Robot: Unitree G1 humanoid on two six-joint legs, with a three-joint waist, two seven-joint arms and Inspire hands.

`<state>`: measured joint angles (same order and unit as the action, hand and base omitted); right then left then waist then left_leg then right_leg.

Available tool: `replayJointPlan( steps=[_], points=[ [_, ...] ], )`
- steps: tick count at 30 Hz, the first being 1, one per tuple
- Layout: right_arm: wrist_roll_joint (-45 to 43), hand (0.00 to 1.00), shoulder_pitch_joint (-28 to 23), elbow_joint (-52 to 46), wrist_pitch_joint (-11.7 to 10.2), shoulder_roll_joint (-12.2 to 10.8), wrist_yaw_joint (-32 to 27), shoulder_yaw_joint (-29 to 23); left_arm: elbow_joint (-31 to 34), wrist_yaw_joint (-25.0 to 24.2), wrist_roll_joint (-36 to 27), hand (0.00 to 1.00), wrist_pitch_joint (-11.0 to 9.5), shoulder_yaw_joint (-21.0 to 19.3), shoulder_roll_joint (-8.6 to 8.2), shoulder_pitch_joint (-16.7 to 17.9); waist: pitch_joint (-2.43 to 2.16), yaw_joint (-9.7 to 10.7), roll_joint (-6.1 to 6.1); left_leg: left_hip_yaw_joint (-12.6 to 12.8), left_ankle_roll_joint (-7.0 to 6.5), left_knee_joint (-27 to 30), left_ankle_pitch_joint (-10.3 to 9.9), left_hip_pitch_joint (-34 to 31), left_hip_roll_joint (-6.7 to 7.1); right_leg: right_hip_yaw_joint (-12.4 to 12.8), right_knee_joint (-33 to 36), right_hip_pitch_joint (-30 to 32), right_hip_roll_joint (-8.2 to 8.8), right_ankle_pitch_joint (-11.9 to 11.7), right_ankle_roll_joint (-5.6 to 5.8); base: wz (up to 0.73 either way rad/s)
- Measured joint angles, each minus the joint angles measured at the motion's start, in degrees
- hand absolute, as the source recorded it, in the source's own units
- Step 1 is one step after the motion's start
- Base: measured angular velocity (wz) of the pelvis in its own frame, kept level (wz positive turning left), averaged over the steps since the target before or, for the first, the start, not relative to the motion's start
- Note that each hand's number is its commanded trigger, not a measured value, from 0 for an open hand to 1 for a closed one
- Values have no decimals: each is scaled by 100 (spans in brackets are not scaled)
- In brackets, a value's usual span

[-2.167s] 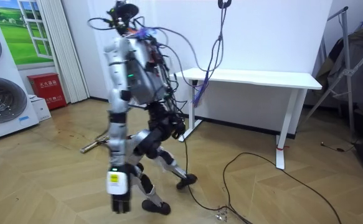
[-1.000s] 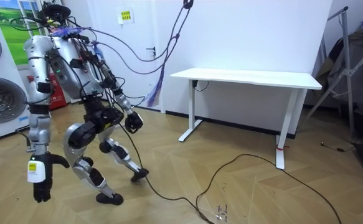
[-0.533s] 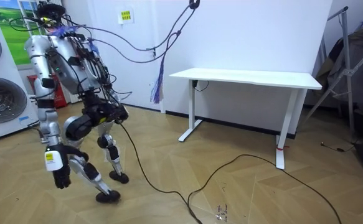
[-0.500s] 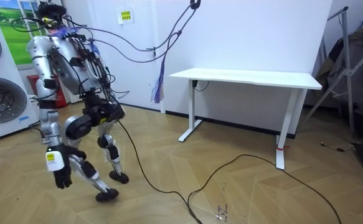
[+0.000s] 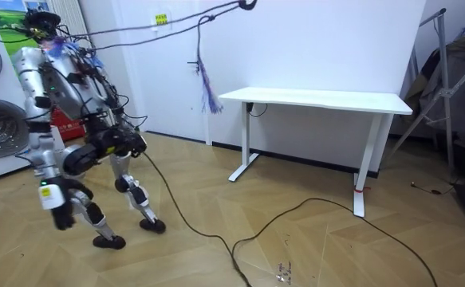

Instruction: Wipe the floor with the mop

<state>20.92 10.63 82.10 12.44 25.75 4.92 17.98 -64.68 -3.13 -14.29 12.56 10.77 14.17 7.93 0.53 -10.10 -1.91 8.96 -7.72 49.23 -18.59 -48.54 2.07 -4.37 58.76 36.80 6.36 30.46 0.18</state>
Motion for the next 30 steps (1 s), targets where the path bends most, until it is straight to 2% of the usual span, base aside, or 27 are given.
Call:
replayJointPlan(
  steps=[1, 2, 3, 4, 6, 7, 8, 10, 11, 12, 13, 14, 16, 17, 18, 19, 21, 22, 23, 24, 26, 27, 28, 29, 30],
  points=[
    [-41, 100, -108, 0, -44, -14, -48, -1, 6, 1, 51, 0, 4, -29, -31, -2, -44, 73, -63, -1, -30, -4, -39, 51, 72, -9, 106, -13, 65, -40, 67, 43],
    [-92, 100, -288, 8, -97, -86, -179, -17, 9, 10, 120, 0, 0, -76, -77, -37, -84, 207, -166, 8, -92, -1, -148, 173, 149, 115, 252, -63, 77, -145, 193, 36],
    [-92, 100, -439, 11, -134, -173, -297, -16, 10, 20, 124, 0, -6, -86, -79, -44, -90, 299, -183, 2, -120, -14, -270, 300, 216, 248, 389, -94, 61, -236, 259, 26],
    [-92, 100, -496, 11, -136, -229, -350, -14, 4, 24, 125, 0, -5, -78, -83, -44, -88, 344, -186, -24, -125, -15, -315, 362, 256, 293, 456, -87, 63, -289, 255, 8],
    [-91, 100, -583, 10, -148, -467, -603, -17, 5, 39, 125, 0, 0, -51, -146, -55, -73, 472, -269, -165, -159, -58, -460, 527, 294, 365, 816, 57, 12, -708, 269, -6],
    [-89, 100, -582, 0, -164, -526, -672, -18, 5, 46, 130, 0, 1, -58, -171, -59, -82, 477, -311, -232, -150, -85, -469, 552, 293, 385, 791, 125, -21, -716, 272, -21],
    [-90, 100, -581, -102, -175, -622, -798, -27, 4, 110, 153, 0, 0, -65, -229, -71, -27, 477, -326, -332, -135, -202, -464, 630, 293, 383, 660, 290, -60, -654, 282, -17],
    [-104, 100, -596, -126, -180, -736, -938, -36, -60, 202, 276, 0, 22, -65, -328, -68, -7, 515, -323, -377, -107, -409, -431, 791, 277, 266, -32, 479, -45, -600, 262, -5],
    [-103, 100, -619, -130, -179, -822, -1025, -47, -66, 272, 272, 0, 71, -65, -341, -67, 20, 493, -257, -382, -91, -494, -430, 910, 273, 240, -670, 541, -44, -626, 227, 8],
    [-103, 100, -623, -136, -179, -872, -1064, -96, -68, 308, 270, 0, 111, -68, -347, -67, 39, 501, -216, -438, -28, -500, -467, 976, 273, 196, -1187, 641, -56, -837, 137, 12],
    [-106, 100, -621, -140, -177, -876, -1073, -140, -63, 327, 265, 0, 115, -82, -362, -69, 43, 504, -227, -500, 0, -469, -486, 989, 257, 143, -1249, 687, -72, -998, 66, 21],
    [-99, 100, -567, -209, -127, -870, -1073, -205, -59, 355, 238, 0, 116, -89, -368, -69, 18, 468, -215, -621, 76, -438, -526, 998, 222, -23, -1320, 652, -92, -1110, -2, 4],
    [-101, 100, -270, -214, 27, -831, -983, -327, -49, 375, 87, 0, 117, -155, -308, -72, 57, 296, -56, -667, 191, -292, -587, 998, 150, -237, -1256, 625, -134, -1071, -132, -23],
    [-107, 100, 49, -205, 155, -720, -878, -397, -49, 375, -13, 0, 137, -192, -245, -72, 82, 208, 39, -779, 221, -87, -603, 933, 128, -316, -1153, 627, -122, -1024, -218, -31],
    [-105, 100, 400, -198, 244, -542, -764, -432, -32, 375, -90, 0, 136, -252, -171, -67, 78, 160, 89, -800, 274, 130, -623, 875, 64, -422, -1077, 610, -129, -967, -302, -23],
    [-105, 100, 601, -194, 264, -438, -710, -421, 13, 377, -144, 0, 136, -302, -118, -51, 82, 131, 122, -797, 297, 231, -636, 845, 43, -443, -1042, 602, -134, -904, -331, -12],
    [-43, 100, 1333, -192, 250, 57, -592, -355, 191, 418, -349, 0, 79, -294, 179, -48, 156, 1, 280, -728, 357, 685, -644, 690, -42, -435, -734, 678, -158, -667, -429, 0],
    [-56, 100, 1489, -190, 254, 169, -567, -303, 202, 440, -388, 0, 78, -271, 264, -47, 148, -3, 316, -717, 403, 844, -620, 603, -63, -435, -648, 717, -164, -593, -453, 14],
    [-55, 100, 1755, -225, 258, 343, -509, -187, 309, 509, -424, 0, 93, -268, 407, 10, 148, -78, 370, -671, 560, 1212, -530, 423, -169, -403, -541, 751, -259, -483, -482, 8],
    [-42, 100, 1855, -225, 253, 419, -505, -103, 487, 554, -424, 0, 98, -259, 515, 174, 135, -162, 427, -647, 733, 1529, -422, 294, -276, -400, -482, 729, -338, -443, -496, 0],
    [10, 100, 1956, -212, 266, 384, -477, -132, 506, 567, -396, 0, 167, -261, 532, 329, 124, -237, 479, -655, 769, 1766, -258, 174, -324, -350, -465, 609, -383, -389, -565, 8],
    [174, 100, 1866, -205, 252, 358, -449, -185, 503, 535, -363, 0, 222, -262, 510, 337, 126, -204, 494, -696, 746, 1371, -360, 113, -260, -281, -497, 551, -383, -369, -581, 43],
    [247, 100, 1813, -211, 226, 357, -432, -219, 512, 506, -354, 0, 220, -262, 499, 329, 127, -187, 484, -699, 725, 1090, -375, 43, -238, -258, -541, 530, -386, -364, -572, 68],
    [358, 100, 1588, -202, 203, 318, -388, -413, 513, 449, -262, 0, 207, -286, 467, 321, 116, -165, 461, -680, 756, 446, -332, -97, -215, -209, -648, 478, -397, -342, -531, 57],
    [381, 100, 1391, -196, 189, 224, -374, -521, 491, 378, -233, 0, 208, -280, 425, 318, 124, -150, 399, -668, 691, -17, -46, -135, -207, -142, -779, 346, -435, -312, -469, 44]
  ],
)
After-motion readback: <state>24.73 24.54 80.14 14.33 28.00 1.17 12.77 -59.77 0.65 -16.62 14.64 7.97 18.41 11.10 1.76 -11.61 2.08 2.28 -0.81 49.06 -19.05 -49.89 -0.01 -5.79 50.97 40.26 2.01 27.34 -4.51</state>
